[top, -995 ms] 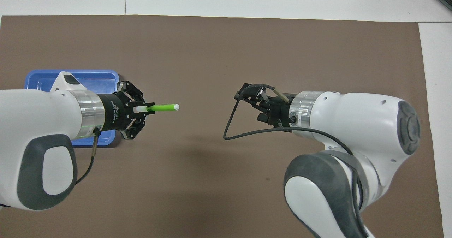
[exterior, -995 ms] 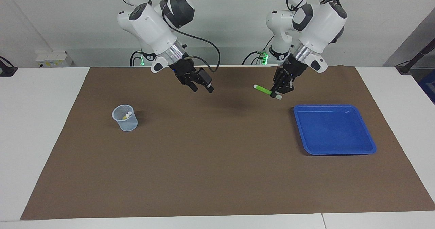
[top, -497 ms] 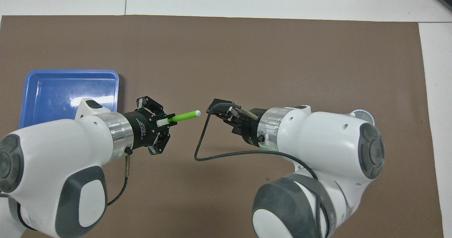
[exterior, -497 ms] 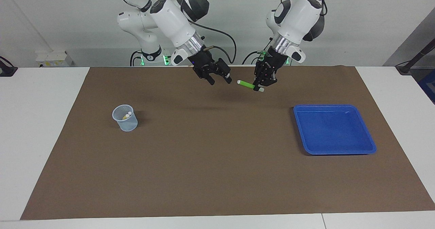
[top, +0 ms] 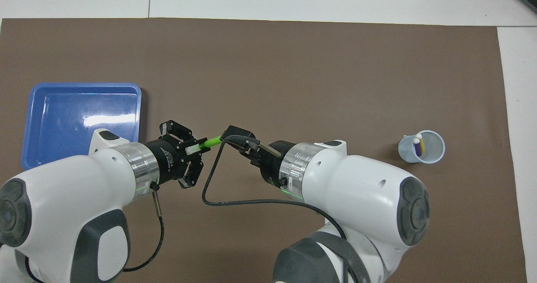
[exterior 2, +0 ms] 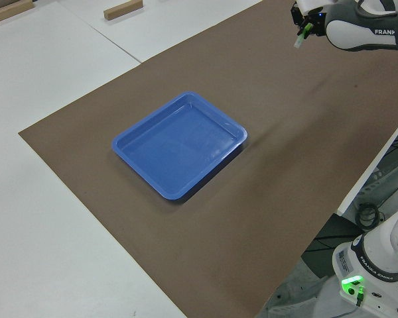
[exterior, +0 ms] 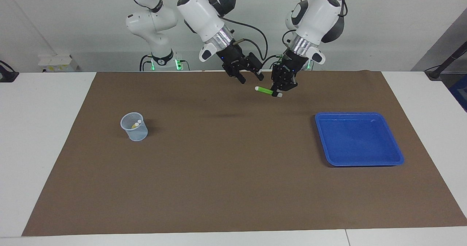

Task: Transfer and insert pens with both arms
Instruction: 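Grasp the green pen tip with the right gripper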

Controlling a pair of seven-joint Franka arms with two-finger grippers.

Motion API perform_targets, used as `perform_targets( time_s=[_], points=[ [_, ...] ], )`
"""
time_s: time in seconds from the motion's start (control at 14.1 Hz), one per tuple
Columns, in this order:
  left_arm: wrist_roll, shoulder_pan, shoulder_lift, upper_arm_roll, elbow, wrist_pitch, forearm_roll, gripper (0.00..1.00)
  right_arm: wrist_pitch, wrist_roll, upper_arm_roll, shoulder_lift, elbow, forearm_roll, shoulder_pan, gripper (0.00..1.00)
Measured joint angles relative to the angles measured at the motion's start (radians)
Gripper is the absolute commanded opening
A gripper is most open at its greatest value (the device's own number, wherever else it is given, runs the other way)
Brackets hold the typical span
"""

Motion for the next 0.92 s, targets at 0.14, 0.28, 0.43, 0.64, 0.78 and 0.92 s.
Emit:
perform_targets(
  time_s=[0.14, 0.28, 0.43, 0.64, 0.78, 0.92],
  points=[
    [-0.001, -0.001, -0.004, 0.000, 0.000, 0.000, 0.000, 0.00, 0.036, 0.000, 0.000, 0.017, 0.000, 0.000, 0.009, 0.89],
    [-0.002, -0.003, -0.010, 0.000, 0.000, 0.000, 0.000, 0.00, 0.092, 0.002, 0.001, 0.039, 0.001, 0.000, 0.034, 0.89],
    [-0.003, -0.004, -0.015, 0.000, -0.001, 0.000, 0.000, 0.00, 0.130, 0.015, 0.001, 0.060, 0.007, 0.000, 0.048, 0.89],
    [-0.003, -0.004, -0.020, 0.000, -0.001, 0.000, 0.000, 0.00, 0.136, 0.025, 0.001, 0.074, 0.019, 0.000, 0.050, 0.84],
    [-0.003, -0.004, -0.020, 0.000, -0.001, 0.000, 0.000, 0.00, 0.136, 0.030, 0.001, 0.075, 0.022, 0.000, 0.052, 0.72],
    [-0.003, -0.004, -0.021, 0.000, -0.001, 0.000, 0.000, 0.00, 0.136, 0.045, 0.001, 0.075, 0.024, 0.000, 0.054, 0.56]
  ],
)
